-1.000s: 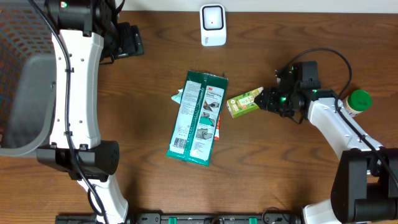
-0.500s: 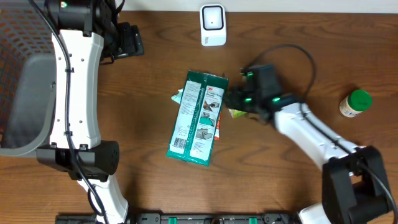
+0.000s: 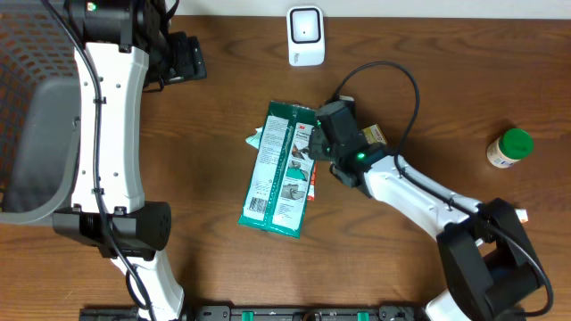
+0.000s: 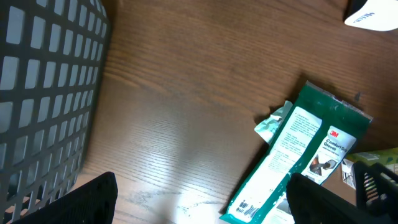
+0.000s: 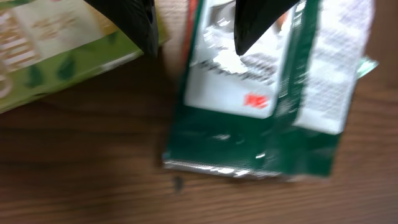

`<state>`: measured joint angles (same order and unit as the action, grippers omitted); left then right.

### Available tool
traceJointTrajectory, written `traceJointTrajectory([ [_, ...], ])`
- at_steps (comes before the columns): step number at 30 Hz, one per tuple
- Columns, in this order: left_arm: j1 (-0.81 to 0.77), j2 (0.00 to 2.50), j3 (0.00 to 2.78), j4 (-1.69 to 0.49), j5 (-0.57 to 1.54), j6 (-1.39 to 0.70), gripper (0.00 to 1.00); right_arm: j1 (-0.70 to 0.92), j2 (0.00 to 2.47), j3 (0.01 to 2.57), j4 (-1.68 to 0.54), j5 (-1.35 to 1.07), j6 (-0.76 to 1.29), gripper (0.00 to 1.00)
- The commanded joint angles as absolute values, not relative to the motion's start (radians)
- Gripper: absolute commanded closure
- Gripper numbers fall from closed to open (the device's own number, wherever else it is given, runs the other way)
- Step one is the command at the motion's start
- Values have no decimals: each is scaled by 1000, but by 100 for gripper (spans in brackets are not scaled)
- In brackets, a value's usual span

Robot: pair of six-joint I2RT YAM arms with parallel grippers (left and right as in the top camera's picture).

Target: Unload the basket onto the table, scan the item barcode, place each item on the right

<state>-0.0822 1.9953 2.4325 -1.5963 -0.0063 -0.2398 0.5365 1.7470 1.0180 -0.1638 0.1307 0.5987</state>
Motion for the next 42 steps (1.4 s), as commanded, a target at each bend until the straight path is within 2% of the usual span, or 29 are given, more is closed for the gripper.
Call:
traceJointTrajectory([
  [1,-83,1979,2432,-1600,-9,-249,13,477,1766,1017,-169,101,605,64],
  [8,-83,1978,2432,-1518,7,-267,13,378,1785,1017,-291,6,579,61],
  [13,-83,1979,2432,-1518,11,-268,13,301,1776,1018,-454,-45,464,57],
  [21,-104,1992,2403,-1527,264,-268,13,163,1708,1041,-603,-209,383,51],
  [25,-177,2008,2312,-1501,314,-267,13,101,1691,1042,-689,-254,330,49],
  [28,-252,2014,2222,-1439,314,-250,24,55,1684,1076,-755,-401,253,45],
  [32,-406,2015,2080,-1300,314,-186,67,-48,1642,1192,-967,-536,108,36],
  [34,-462,2015,2045,-1272,314,-173,75,-107,1623,1215,-1042,-536,63,32],
  [35,-488,2015,2028,-1258,314,-175,86,-131,1617,1215,-1056,-536,52,30],
  [36,-518,2015,2006,-1238,314,-191,93,-162,1614,1213,-1067,-535,44,29],
  [42,-673,2020,1824,-1007,384,-190,93,-294,1614,1125,-1060,-534,46,27],
])
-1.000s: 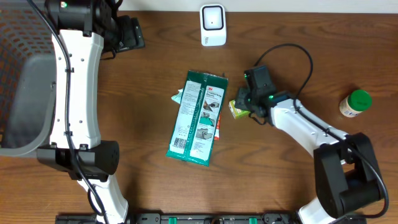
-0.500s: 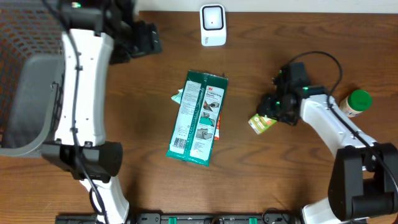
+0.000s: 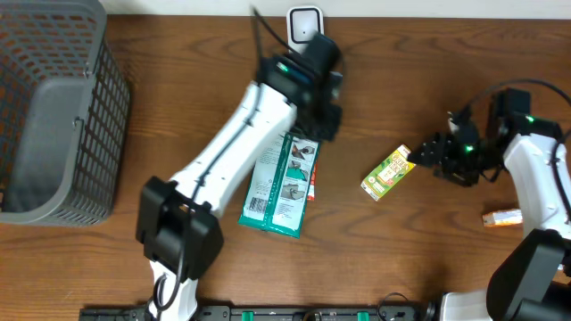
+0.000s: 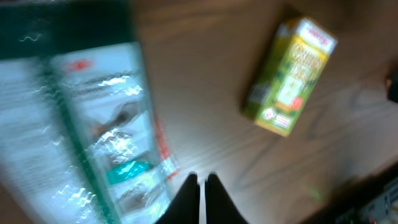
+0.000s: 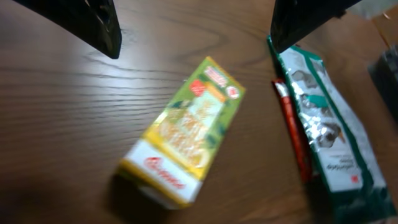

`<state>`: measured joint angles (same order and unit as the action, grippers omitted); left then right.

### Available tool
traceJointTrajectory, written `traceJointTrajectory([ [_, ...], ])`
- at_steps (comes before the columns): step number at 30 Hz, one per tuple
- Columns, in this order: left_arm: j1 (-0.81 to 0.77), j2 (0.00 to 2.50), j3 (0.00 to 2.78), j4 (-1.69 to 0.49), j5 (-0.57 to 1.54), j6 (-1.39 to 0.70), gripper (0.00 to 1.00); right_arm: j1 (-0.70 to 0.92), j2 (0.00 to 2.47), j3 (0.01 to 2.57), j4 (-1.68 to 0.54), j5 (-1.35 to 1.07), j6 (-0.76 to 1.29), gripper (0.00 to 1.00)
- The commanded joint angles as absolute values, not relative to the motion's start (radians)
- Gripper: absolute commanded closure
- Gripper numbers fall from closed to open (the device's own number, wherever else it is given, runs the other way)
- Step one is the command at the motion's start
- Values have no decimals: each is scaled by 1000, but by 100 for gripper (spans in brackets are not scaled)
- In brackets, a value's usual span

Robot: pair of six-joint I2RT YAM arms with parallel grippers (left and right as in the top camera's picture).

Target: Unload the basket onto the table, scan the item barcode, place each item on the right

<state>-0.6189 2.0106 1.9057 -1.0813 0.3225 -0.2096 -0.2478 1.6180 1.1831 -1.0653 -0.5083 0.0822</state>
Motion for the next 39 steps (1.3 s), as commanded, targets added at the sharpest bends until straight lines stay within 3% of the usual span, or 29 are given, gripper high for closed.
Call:
traceJointTrajectory([
  [1,-691,2020,1800,-968,404,-169,93,-305,1614,1104,-1045,-537,52,27],
  [15,-784,2034,1607,-598,419,-155,93,-331,1614,875,-860,-551,74,28],
  [39,-785,2234,1606,-508,456,-154,93,-313,1614,766,-651,-684,105,29],
])
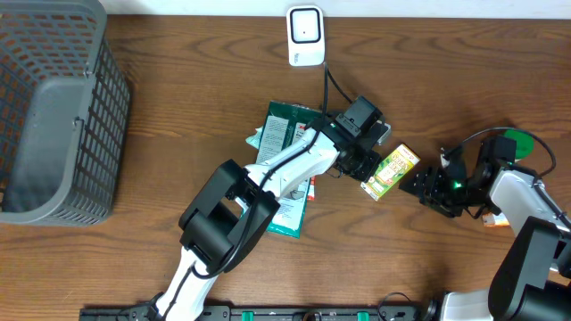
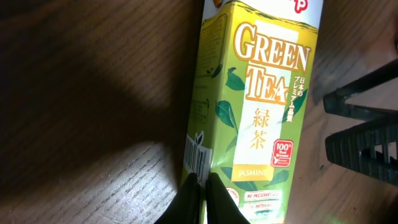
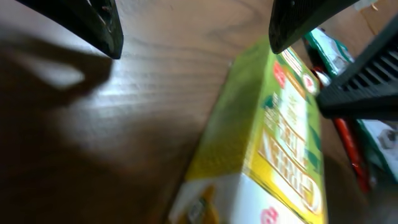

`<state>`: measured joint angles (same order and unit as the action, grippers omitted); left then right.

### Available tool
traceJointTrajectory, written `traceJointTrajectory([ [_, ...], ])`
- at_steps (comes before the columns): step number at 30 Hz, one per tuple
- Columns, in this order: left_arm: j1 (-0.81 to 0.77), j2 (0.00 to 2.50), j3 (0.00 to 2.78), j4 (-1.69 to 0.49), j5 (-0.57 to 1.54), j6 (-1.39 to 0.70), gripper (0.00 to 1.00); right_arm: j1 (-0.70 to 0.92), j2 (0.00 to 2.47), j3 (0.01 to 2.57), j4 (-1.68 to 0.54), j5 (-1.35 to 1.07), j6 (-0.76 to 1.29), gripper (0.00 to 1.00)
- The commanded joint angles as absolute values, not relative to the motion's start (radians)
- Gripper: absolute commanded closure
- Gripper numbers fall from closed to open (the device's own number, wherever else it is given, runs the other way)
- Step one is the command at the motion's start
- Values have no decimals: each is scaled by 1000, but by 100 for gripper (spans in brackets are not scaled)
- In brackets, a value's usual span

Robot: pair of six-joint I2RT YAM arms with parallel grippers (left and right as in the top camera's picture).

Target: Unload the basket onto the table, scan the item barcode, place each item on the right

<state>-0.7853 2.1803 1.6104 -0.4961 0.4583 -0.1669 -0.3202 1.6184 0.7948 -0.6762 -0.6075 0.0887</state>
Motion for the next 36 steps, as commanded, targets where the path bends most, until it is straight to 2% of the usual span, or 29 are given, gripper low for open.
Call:
traceJointTrajectory([
  [1,-785,2243,1606,-511,451,-154,93,-313,1614,754,-626,-704,115,29],
  [5,-785,2261,1606,-522,401,-154,93,-313,1615,678,-498,-738,184,29],
  [10,-781,2262,1606,-522,356,-154,93,-313,1615,575,-295,-936,189,29],
  [16,-768,2262,1606,-522,342,-154,93,-313,1615,559,-223,-983,193,29],
  [20,-757,2262,1606,-523,343,-154,93,-313,1615,560,-143,-1074,189,33],
  [24,-746,2262,1606,-534,343,-154,93,-313,1615,559,-120,-1029,218,38],
  [36,-745,2257,1611,-537,350,-154,93,-203,1608,595,-125,-792,321,39],
])
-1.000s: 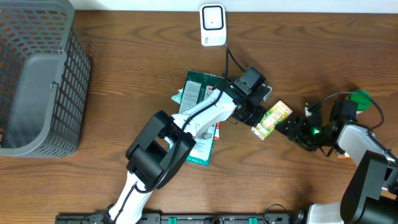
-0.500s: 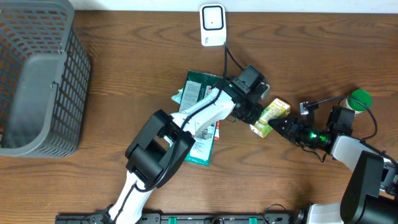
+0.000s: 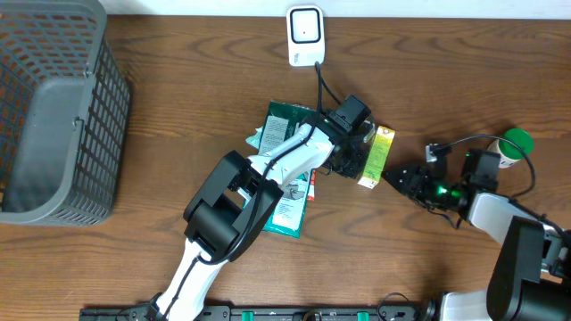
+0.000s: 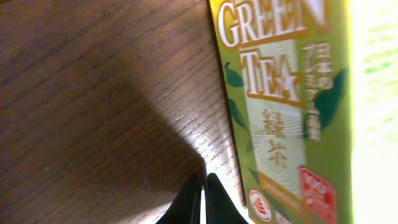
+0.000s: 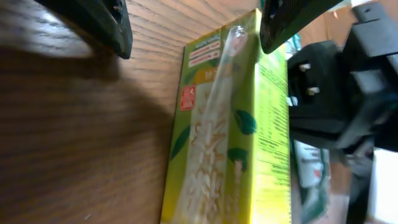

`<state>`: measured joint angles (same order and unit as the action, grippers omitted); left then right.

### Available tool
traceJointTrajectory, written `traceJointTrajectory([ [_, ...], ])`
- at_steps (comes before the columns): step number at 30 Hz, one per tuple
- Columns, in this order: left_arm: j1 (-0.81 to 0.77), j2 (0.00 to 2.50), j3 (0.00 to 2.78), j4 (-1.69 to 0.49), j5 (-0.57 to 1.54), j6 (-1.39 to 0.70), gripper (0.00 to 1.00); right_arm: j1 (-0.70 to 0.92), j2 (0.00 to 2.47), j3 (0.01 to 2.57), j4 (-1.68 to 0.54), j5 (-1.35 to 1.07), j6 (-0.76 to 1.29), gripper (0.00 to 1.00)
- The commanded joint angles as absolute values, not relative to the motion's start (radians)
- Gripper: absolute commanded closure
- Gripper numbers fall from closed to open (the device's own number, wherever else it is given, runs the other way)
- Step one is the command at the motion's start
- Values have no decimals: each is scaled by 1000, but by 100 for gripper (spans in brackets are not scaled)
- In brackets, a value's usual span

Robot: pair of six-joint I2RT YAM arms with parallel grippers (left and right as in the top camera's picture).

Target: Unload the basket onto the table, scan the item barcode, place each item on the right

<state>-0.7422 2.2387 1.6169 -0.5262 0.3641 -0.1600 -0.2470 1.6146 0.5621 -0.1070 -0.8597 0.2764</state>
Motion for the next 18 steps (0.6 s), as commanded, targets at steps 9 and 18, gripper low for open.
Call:
traceJointTrajectory([
  [9,-684,2101,1615,-538,346,-170,93,-62,1527,928,-561,-408,273,35],
  [18,-581,1876,1615,-654,138,-295,92,64,1530,1150,-775,-165,389,35],
])
